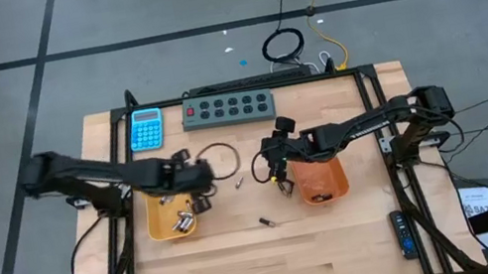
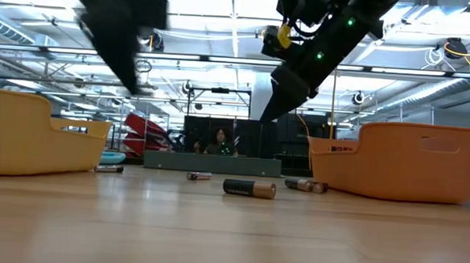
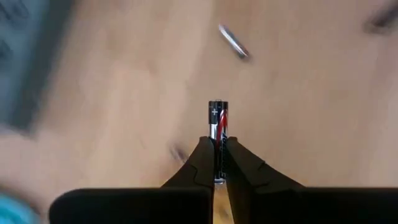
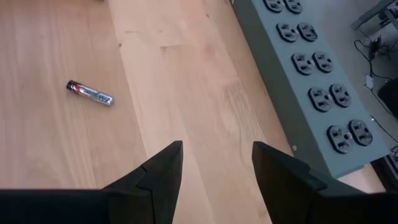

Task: Sort batteries
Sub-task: Put the silver battery into the yellow bin

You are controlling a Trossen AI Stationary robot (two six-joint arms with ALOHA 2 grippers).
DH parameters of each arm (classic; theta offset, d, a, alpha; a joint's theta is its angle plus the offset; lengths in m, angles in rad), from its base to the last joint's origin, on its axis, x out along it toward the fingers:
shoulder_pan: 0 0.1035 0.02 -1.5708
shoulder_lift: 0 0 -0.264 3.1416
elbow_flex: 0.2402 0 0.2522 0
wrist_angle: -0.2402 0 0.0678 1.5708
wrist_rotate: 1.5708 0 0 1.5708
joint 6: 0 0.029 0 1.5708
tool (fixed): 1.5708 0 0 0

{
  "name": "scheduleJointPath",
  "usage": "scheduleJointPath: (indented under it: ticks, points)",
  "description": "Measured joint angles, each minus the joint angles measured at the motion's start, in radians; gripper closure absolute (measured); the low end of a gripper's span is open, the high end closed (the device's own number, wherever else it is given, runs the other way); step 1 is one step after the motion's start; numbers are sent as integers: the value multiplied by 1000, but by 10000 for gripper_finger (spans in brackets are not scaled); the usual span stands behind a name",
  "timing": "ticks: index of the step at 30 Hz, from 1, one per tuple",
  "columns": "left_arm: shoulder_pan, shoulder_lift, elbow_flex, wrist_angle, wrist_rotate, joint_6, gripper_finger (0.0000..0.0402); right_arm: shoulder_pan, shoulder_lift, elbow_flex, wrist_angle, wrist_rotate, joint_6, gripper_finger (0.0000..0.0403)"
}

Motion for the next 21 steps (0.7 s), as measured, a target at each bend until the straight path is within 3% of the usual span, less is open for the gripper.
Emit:
scheduleJointPath:
  ticks: [2,5,10,15,21]
  points:
    - [-30,-66,-7,-117,68,-130,383,0,-2,0,2,0,0,218]
    - [-97,-125,-64,-269,90,-292,369,0,-2,0,7,0,-1,218]
    - [-182,-165,-202,-291,74,-418,321,0,-2,0,17,-1,-4,218]
    - [-195,-155,-236,-269,27,-478,279,6,-3,0,17,-5,0,218]
    - [-167,-156,-129,-243,-119,-399,235,16,-3,0,23,-5,-5,218]
